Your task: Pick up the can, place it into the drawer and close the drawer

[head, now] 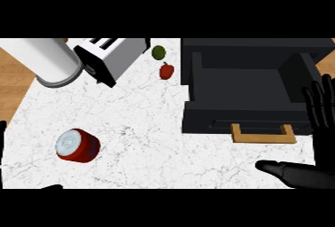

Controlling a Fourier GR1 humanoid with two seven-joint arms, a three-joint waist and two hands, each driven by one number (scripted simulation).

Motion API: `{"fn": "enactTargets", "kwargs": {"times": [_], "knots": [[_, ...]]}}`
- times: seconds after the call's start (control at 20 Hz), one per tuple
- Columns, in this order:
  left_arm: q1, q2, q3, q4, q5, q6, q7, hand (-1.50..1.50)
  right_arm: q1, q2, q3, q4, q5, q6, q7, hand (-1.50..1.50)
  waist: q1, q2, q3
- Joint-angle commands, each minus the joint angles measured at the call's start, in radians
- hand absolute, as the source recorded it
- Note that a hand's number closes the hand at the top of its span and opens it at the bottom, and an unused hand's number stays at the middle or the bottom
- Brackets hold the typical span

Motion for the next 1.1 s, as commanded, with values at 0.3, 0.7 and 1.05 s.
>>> {"fn": "enactTargets", "kwargs": {"times": [0.3,0.7,1.05], "knots": [[0.052,-0.035,0.033,-0.069,-0.035,0.091,0.182,-1.5,0.012,0.02,-0.005,0.005,0.022,-0.036,0.117,-1.5,-0.015,0.0,0.001],[0.039,-0.017,0.09,-0.043,0.018,0.033,0.198,-1.5,0.017,-0.012,-0.078,0.032,-0.045,0.032,0.065,-1.5,-0.014,0.0,0.001],[0.032,-0.036,-0.035,0.063,-0.057,0.122,0.166,-1.5,0.083,0.027,-0.017,-0.053,0.018,0.022,0.078,-1.5,-0.016,0.0,0.0]]}}
